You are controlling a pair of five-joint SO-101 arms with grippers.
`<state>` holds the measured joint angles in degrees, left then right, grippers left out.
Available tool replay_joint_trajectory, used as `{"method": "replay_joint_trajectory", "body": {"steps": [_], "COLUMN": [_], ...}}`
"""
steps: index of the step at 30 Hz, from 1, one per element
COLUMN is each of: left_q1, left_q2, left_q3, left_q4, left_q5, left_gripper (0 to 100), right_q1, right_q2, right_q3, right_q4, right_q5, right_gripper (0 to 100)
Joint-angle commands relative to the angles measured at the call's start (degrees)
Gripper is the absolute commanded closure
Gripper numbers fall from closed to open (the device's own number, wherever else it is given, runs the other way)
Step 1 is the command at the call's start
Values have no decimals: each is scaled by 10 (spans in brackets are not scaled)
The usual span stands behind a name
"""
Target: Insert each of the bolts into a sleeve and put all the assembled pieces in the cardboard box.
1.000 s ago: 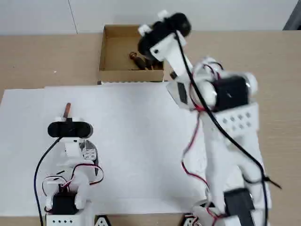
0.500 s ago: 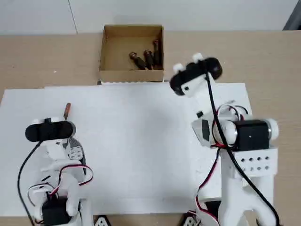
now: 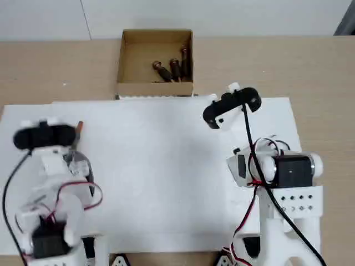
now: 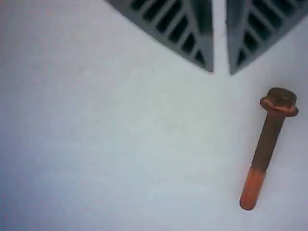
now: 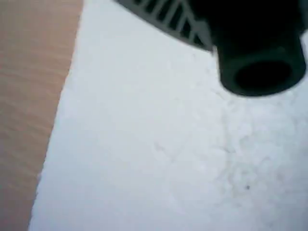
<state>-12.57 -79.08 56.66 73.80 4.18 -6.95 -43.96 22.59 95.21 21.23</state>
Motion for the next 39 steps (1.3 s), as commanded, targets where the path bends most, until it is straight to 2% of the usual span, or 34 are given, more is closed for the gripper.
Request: {"method": "replay_joint_trajectory", "body": {"steps": [1, 8, 14, 19, 23, 26, 35, 39], "left_q1": [-4, -4, -4, -5, -46, -83, -96, -98], "left_q2": [120, 309, 474, 615, 710, 775, 889, 904], "left_q3": [-97, -269, -402, -506, -577, -611, -639, -675], "left_q4": [3, 59, 150, 230, 263, 266, 266, 265], "left_q5": [-2, -2, -4, -91, -92, -101, -256, -274], "left_gripper": [994, 994, 994, 994, 994, 994, 989, 904], "right_q1": [7, 57, 112, 127, 124, 124, 124, 124], "right_q2": [-13, -11, -13, -13, -13, -13, -13, -8], "right_q3": [0, 17, 68, 74, 74, 75, 76, 76], "right_q4": [-11, -18, -45, -47, -50, -55, -55, -56], "right_q5": [-11, 11, 40, 44, 42, 42, 43, 43], "right_gripper": [995, 994, 994, 993, 993, 993, 993, 993]}}
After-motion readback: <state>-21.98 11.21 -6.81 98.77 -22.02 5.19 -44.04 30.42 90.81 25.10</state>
